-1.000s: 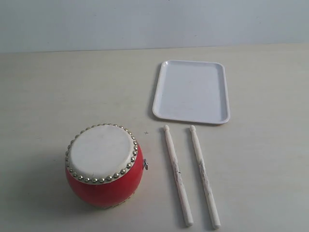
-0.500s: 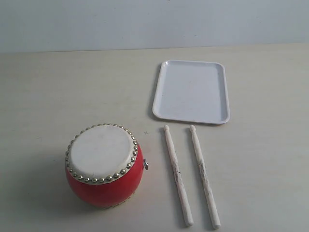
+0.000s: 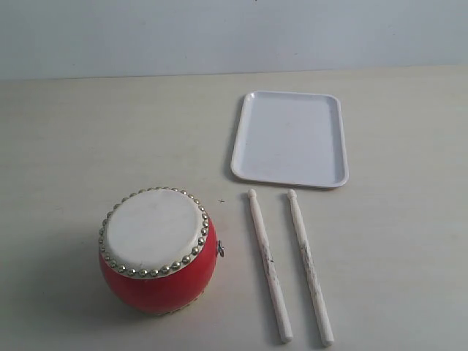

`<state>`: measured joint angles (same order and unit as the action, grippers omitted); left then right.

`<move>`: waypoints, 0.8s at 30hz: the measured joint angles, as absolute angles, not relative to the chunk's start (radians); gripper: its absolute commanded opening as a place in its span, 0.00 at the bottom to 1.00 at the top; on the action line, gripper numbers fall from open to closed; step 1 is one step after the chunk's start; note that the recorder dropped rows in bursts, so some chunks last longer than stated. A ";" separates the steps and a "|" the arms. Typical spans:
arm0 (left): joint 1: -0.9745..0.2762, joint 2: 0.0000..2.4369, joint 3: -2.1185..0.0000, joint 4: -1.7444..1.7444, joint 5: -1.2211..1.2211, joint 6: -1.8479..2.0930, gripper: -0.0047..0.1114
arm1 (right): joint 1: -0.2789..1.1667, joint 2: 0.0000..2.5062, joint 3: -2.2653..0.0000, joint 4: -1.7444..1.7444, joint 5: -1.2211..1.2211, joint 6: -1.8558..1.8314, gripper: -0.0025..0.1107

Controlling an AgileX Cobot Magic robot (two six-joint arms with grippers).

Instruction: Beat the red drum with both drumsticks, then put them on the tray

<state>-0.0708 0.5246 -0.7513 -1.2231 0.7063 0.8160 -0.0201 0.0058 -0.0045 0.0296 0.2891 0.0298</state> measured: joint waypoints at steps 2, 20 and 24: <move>-0.071 0.560 -0.754 -1.225 0.711 0.841 0.04 | -0.020 0.006 -0.005 0.030 0.289 0.030 0.02; -0.071 0.764 -1.080 -1.075 0.742 0.875 0.04 | -0.020 0.006 -0.005 0.030 0.289 0.030 0.02; -0.071 0.820 -1.125 -0.968 0.755 0.823 0.04 | -0.020 0.006 -0.005 0.030 0.289 0.030 0.02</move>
<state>-0.0708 0.8197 -1.1253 -0.9678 0.7548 0.8227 -0.0201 0.0058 -0.0045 0.0296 0.2891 0.0298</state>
